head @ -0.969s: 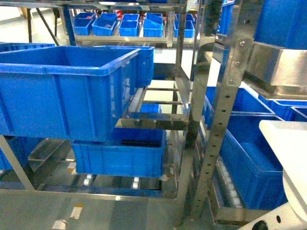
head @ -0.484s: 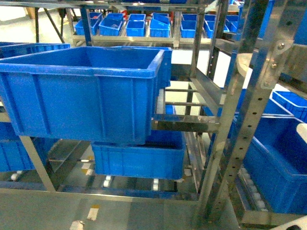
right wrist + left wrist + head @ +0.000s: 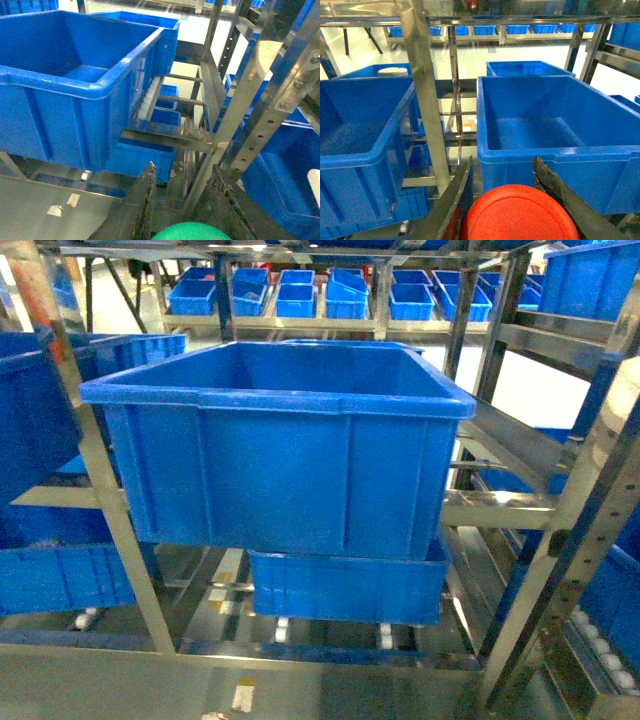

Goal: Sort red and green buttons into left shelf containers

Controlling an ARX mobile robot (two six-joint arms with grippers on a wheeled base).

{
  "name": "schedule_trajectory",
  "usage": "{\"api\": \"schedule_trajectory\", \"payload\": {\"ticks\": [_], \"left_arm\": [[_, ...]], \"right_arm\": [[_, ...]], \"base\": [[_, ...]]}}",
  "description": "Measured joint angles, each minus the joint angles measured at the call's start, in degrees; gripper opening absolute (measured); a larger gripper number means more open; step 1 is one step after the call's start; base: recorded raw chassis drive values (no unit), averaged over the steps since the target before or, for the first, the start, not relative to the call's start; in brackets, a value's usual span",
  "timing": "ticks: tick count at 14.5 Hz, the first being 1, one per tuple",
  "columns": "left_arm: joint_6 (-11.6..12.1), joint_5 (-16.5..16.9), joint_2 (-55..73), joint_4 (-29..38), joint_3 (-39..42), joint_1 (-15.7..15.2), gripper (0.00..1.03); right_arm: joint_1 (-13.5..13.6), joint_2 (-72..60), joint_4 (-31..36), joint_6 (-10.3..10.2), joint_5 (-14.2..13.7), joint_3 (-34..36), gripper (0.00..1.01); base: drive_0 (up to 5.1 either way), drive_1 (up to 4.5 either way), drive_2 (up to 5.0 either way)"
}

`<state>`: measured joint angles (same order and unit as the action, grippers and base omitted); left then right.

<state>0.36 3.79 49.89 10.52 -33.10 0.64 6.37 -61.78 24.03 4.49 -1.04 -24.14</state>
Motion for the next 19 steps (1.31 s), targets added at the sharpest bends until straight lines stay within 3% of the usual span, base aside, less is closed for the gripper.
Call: {"api": "schedule_trajectory", "payload": {"ticks": [19], "left_arm": [[0.0,-0.26,-0.02,0.15,0.0,-0.17,0.32]], "right_arm": [[0.0,-0.04,-0.33,0.0,0.2,0.0,0.29]], "base": [[-5.1,3.13,1.3]]}}
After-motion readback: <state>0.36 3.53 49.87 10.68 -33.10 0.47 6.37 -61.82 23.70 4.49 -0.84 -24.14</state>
